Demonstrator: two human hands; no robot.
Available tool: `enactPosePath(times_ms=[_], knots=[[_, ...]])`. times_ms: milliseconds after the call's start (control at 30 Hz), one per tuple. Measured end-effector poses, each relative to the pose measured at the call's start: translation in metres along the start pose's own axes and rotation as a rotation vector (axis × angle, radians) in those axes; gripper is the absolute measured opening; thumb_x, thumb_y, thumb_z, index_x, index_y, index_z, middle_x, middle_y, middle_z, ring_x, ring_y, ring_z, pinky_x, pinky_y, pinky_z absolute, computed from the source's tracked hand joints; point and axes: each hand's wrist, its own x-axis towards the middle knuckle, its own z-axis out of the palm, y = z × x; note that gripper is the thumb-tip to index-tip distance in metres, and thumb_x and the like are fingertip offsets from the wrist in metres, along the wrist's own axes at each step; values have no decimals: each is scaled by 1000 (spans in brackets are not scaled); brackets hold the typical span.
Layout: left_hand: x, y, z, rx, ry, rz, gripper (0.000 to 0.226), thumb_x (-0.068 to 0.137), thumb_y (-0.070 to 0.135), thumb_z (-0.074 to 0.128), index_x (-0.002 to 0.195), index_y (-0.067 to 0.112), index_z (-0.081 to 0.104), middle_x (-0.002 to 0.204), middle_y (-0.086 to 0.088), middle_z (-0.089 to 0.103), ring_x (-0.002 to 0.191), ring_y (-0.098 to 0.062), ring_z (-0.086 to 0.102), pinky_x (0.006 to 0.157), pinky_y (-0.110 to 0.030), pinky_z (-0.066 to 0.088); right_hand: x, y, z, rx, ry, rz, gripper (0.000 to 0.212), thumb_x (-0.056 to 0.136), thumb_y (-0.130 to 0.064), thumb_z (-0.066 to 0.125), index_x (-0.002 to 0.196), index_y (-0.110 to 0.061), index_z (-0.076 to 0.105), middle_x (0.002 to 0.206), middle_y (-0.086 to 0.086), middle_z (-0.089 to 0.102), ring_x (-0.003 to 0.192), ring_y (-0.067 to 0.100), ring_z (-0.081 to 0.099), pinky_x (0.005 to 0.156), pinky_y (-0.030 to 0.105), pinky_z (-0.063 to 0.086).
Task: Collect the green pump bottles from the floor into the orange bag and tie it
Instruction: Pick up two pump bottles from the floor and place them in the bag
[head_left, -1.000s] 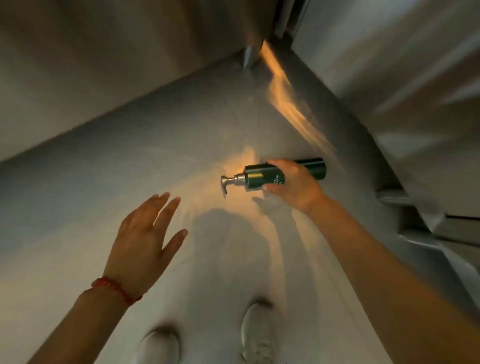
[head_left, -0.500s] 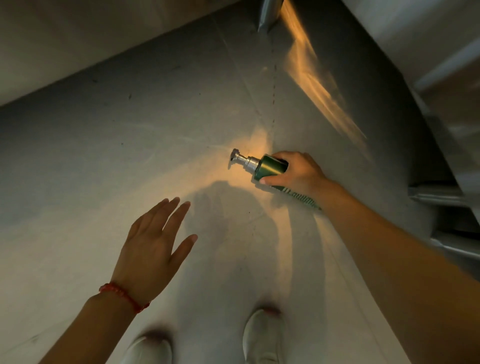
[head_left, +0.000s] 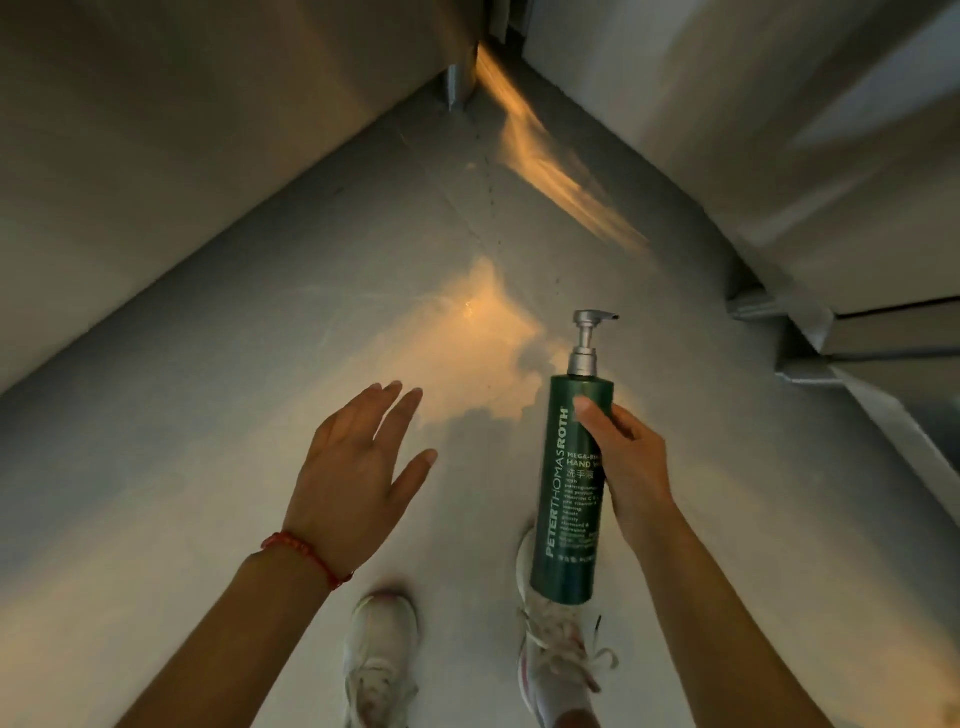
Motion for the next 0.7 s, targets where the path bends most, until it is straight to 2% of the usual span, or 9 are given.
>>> enactPosePath(times_ms=[133,267,367,500,600,700], knots=[[-29,32,-41,46,-28,126,92,77,70,-8,137,15,35,143,-12,40,133,-29,33,109,-41,23,-71,-13,-25,160,129,-1,40,56,-44,73,87,-19,68,70,-3,72,62,14,68,60,29,52],[-56,65,-74,126,-58,229,97,71,74,-15,139,20,29,147,-8,34,136,-26,28,108,-34,16,-136,-20,-50,281,222,-23,52,49,-52,71,86,-16,68,71,0,71,63,15,66,63,31,50],[-78,91,-91,181,-78,309,96,73,73,-13,138,18,32,146,-10,35,135,-29,31,109,-38,21,-178,-17,-71,357,292,-30,52,51,-49,70,90,-14,68,74,1,70,62,12,66,61,28,49],[-109,131,-101,259,-104,402,84,84,64,0,131,11,45,135,-17,49,124,-36,45,101,-49,34,-235,-1,-108,412,387,-55,45,56,-47,68,88,-17,67,64,-7,71,57,4,65,49,14,48],[-135,164,-95,333,-112,481,72,90,55,10,124,7,52,125,-19,57,114,-38,54,91,-53,43,-273,20,-138,458,451,-48,45,57,-49,67,87,-15,67,64,-6,70,57,5,65,51,17,47],[-163,201,-77,374,-140,560,69,92,51,12,123,6,53,124,-19,58,113,-37,55,88,-53,45,-307,42,-170,526,513,-40,44,57,-48,68,85,-13,68,64,-4,69,55,5,63,54,21,48]])
